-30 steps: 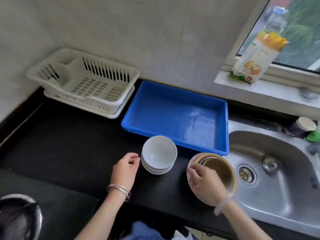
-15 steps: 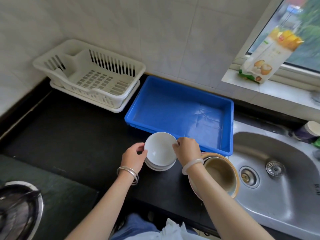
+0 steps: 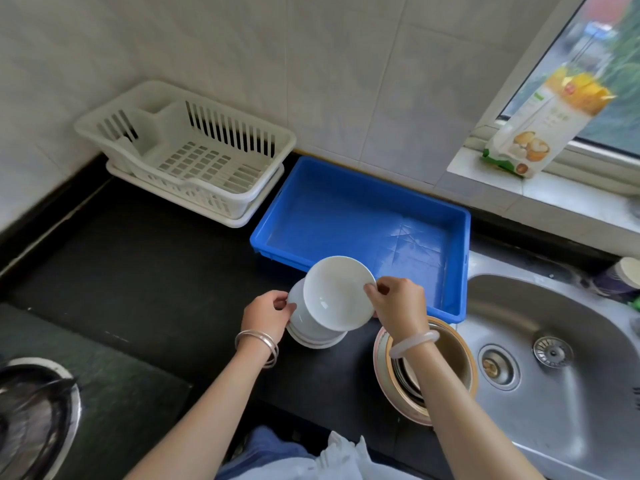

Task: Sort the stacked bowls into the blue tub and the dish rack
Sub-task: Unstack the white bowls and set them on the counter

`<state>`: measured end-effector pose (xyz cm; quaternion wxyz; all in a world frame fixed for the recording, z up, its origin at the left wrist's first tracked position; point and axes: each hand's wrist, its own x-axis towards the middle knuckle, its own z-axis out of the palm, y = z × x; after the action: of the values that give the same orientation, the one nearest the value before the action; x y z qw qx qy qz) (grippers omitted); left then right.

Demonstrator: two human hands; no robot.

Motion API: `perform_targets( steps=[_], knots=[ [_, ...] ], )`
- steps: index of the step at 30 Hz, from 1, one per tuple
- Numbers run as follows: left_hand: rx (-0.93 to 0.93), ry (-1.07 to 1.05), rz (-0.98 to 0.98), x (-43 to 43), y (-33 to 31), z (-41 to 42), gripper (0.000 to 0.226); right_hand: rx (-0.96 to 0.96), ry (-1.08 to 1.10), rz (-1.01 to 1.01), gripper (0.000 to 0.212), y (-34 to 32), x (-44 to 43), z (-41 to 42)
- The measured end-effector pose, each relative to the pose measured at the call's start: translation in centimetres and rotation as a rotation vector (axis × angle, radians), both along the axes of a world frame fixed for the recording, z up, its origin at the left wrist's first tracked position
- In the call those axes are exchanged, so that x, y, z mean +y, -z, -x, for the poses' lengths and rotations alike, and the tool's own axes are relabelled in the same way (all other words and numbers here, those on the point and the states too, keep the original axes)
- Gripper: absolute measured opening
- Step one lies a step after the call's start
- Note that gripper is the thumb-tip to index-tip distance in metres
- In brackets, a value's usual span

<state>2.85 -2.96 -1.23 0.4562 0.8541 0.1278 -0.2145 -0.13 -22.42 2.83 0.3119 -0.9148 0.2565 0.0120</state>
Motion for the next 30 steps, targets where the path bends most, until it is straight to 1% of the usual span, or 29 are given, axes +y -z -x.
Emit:
perform_targets(
  steps=[2, 5, 9, 11, 13, 16, 21, 23, 25, 30],
  knots=[
    [-0.015, 0.043, -0.083, -0.6, -0.3, -0.2, 0.024, -0.011, 0.005, -0.036, 0.042, -0.2, -0.2, 0.2],
    [-0.069, 0.072, -0.174, -1.2, -0.6, -0.2, 0.009, -0.025, -0.001, -0.103, 0.03, -0.2, -0.4, 0.4],
    [-0.17, 0.014, -0.181, -1.6, -0.7, 0.1, 0.011, -0.053, -0.011, -0.145, 0.028, -0.4, -0.8, 0.7],
    [-0.194, -0.031, -0.147, -1.7, -1.0, 0.3, 0.012, -0.061, -0.014, -0.146, 0.032, -0.7, -1.3, 0.8],
    [-0.18, -0.064, -0.104, -1.7, -1.2, 0.4, 0.013, -0.067, -0.019, -0.156, 0.034, -1.1, -1.7, 0.8],
    [-0.14, -0.134, -0.031, -1.2, -1.5, 0.3, 0.018, -0.087, -0.043, -0.173, 0.026, -1.7, -2.1, 0.7],
    [-0.126, -0.267, 0.146, 0.5, -2.6, -0.3, 0.02, -0.16, -0.094, -0.227, 0.026, -3.3, -2.1, 0.0],
    [-0.13, -0.309, 0.2, 1.8, -3.4, -0.6, 0.025, -0.169, -0.123, -0.231, 0.026, -4.1, -1.5, -0.7],
    [-0.138, -0.352, 0.246, 3.3, -3.9, -1.0, 0.025, -0.173, -0.146, -0.255, 0.027, -4.7, -0.5, -1.8],
    [-0.161, -0.493, 0.282, 8.8, -4.1, -2.1, 0.027, -0.137, -0.21, -0.32, 0.027, -4.8, 3.7, -5.5]
  ],
)
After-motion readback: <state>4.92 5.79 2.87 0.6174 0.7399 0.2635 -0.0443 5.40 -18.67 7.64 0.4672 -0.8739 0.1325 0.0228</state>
